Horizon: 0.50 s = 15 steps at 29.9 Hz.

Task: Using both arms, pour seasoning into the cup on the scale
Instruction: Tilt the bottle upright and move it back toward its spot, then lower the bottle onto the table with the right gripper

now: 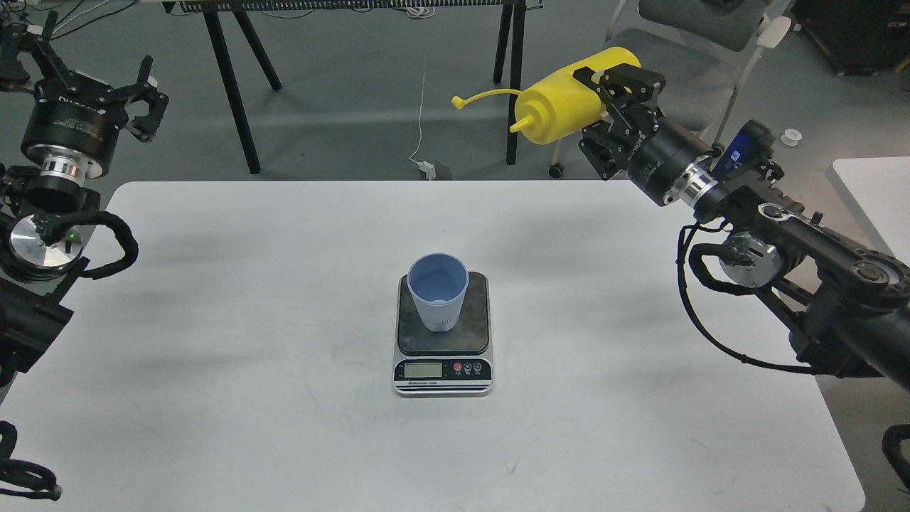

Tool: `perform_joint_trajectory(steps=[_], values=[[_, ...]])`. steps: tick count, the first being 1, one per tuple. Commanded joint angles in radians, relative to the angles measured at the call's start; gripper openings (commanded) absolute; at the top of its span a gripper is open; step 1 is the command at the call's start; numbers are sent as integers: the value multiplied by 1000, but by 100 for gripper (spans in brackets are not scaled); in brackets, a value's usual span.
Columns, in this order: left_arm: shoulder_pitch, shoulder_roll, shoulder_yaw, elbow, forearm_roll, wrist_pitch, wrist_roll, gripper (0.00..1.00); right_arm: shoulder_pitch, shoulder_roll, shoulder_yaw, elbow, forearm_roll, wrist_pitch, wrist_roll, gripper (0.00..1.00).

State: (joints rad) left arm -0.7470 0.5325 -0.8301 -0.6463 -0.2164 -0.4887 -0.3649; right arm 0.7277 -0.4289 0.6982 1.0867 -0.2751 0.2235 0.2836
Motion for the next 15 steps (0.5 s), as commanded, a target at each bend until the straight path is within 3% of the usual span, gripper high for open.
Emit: perform_joint_trajectory(steps=[1, 9, 15], values=[[0, 4, 0, -13, 0, 0, 0, 99, -115, 7, 93, 2, 135, 65, 3, 35], [0, 1, 3, -18, 2, 0, 1, 99, -381, 108, 314, -5, 384, 255, 0, 35], [0, -11, 8, -33, 3, 0, 0, 99, -496, 199, 336, -7, 519, 265, -4, 35]])
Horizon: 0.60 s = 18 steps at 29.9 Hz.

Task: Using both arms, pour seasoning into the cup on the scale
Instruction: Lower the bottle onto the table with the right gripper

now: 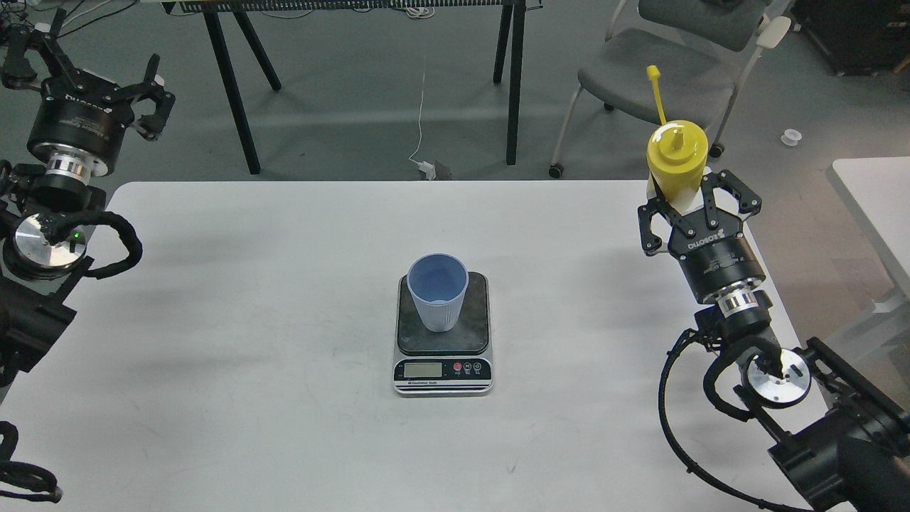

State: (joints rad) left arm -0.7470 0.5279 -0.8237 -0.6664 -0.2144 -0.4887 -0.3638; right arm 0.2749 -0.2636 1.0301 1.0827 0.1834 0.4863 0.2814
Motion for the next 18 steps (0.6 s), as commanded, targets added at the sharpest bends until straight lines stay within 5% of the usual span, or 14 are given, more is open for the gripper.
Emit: perform_joint_trajectory(steps=[1, 18], values=[[5, -5, 2, -22, 1, 0, -1, 99, -58, 41, 4, -4, 88, 2, -4, 36], [26, -6, 6, -35, 4, 0, -1, 99, -135, 240, -1, -55, 163, 2, -2, 40]])
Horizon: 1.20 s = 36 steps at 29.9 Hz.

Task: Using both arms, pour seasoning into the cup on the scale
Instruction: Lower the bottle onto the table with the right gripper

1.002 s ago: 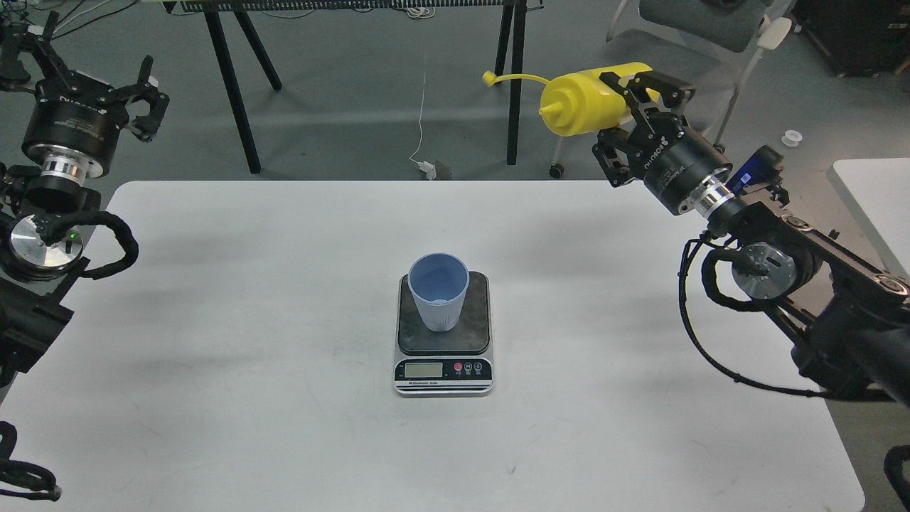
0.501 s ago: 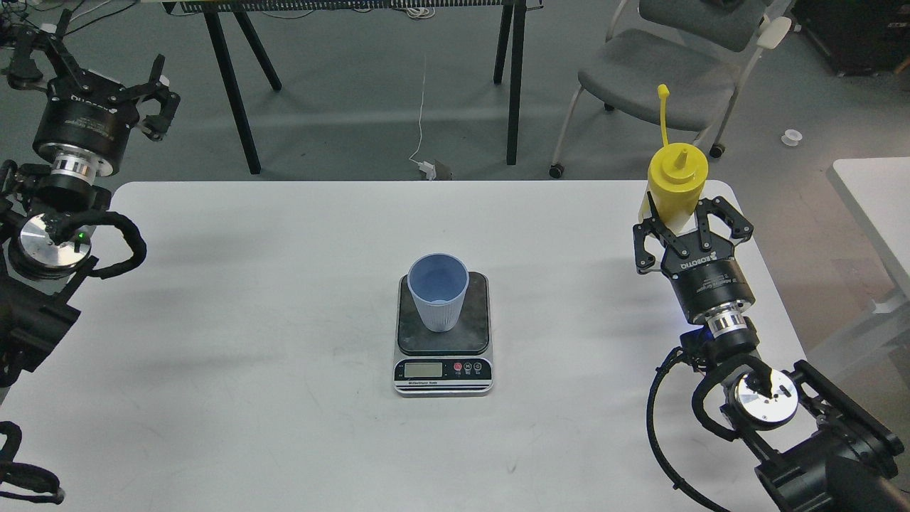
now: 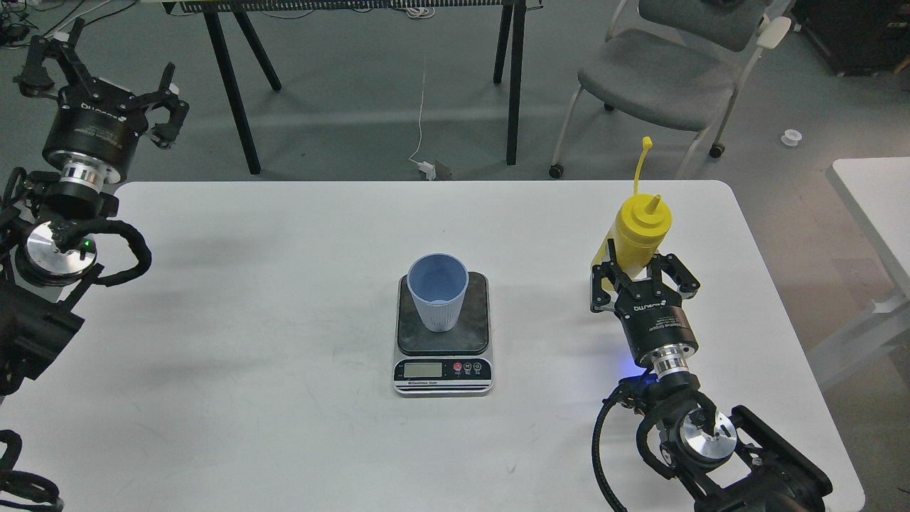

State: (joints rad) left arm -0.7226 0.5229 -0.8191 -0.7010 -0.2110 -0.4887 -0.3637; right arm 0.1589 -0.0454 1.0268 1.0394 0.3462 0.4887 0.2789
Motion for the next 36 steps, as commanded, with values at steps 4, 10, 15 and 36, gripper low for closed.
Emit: perform_joint_trajectory(steps=[4, 10, 15, 36], values=[[3, -1, 1, 2, 1, 0, 0, 99, -29, 44, -14, -80, 0, 0, -3, 40], [3, -1, 5, 0, 2, 0, 0, 99, -25, 45, -36, -151, 0, 0, -3, 40], [0, -3, 5, 0, 4, 0, 0, 99, -25, 45, -37, -147, 1, 0, -3, 41], [2, 3, 5, 0, 2, 0, 0, 99, -157, 21, -40, 25, -7, 0, -6, 99]])
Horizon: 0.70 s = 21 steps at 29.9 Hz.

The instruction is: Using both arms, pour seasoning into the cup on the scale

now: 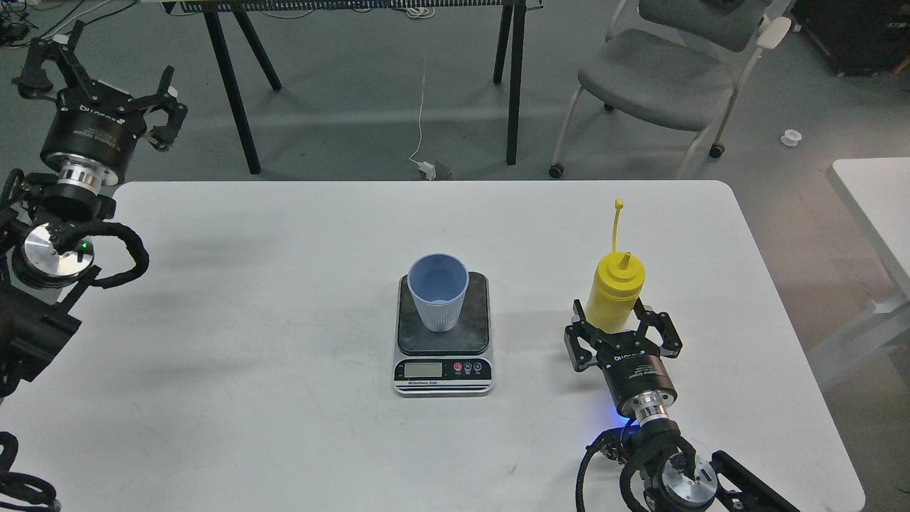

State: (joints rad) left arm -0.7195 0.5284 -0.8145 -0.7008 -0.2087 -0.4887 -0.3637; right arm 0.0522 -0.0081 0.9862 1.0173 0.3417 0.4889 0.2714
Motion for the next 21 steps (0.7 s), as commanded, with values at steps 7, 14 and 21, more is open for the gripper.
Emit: perform_joint_trajectory(steps=[7, 14, 21], values=[[12, 44, 0, -25, 2, 0, 2, 99, -202, -61, 3, 180, -4, 0, 3, 99], [84, 97, -14, -94, 0, 0, -1, 99, -298, -215, 8, 383, -7, 0, 14, 99], [86, 87, -15, -94, -3, 0, 3, 99, -215, -550, 40, 435, -33, 0, 12, 99]])
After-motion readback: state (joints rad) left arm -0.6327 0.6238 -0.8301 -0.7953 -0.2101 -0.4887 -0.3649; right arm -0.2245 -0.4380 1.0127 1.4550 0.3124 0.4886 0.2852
